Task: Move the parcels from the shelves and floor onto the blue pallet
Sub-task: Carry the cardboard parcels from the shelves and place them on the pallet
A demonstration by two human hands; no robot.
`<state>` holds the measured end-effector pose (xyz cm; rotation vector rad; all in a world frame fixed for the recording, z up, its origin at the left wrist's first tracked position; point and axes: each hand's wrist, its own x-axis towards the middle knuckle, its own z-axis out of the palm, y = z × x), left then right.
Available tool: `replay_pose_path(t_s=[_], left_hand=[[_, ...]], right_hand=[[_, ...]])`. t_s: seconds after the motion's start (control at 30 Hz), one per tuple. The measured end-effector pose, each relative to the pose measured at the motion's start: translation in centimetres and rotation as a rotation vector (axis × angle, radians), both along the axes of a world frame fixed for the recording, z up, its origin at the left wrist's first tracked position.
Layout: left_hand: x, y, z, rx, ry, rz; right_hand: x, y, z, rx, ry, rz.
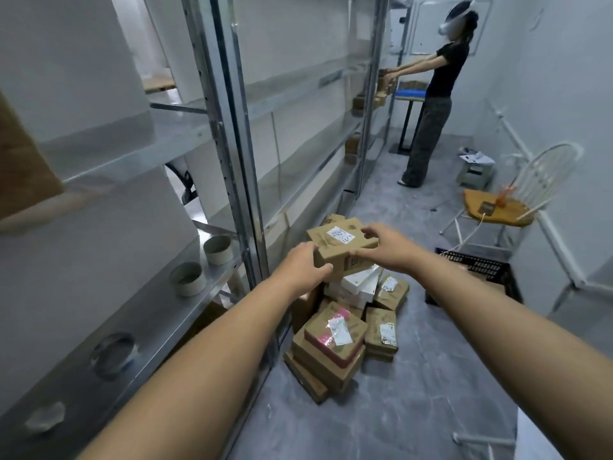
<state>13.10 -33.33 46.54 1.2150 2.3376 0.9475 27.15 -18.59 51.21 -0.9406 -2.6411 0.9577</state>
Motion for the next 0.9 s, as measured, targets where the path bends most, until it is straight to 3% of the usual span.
replay_pose_path(t_s=[0.33,0.53,0.63,0.9], left_hand=[[-8.2,17.3,-9.9,-0.090,-0.158,0.105],[-10.1,24.7,-18.8,-0.032,-0.404,0.410],[-9.9,26.3,-26.5,-0.048,-0.538,0.531],[-10.7,25.9,-50.1,-0.151,-0.628,0.875]], right_hand=[[-10.0,19.2,-10.2,-0.064,-0.194,0.077],[-16.6,28.3,-18.5,-0.067,-0.256,0.158],[-19.4,30.2,-25.6,-0.136,-0.298,0.227],[-20.0,31.7,-52.5,-0.342,-0.551,0.227]])
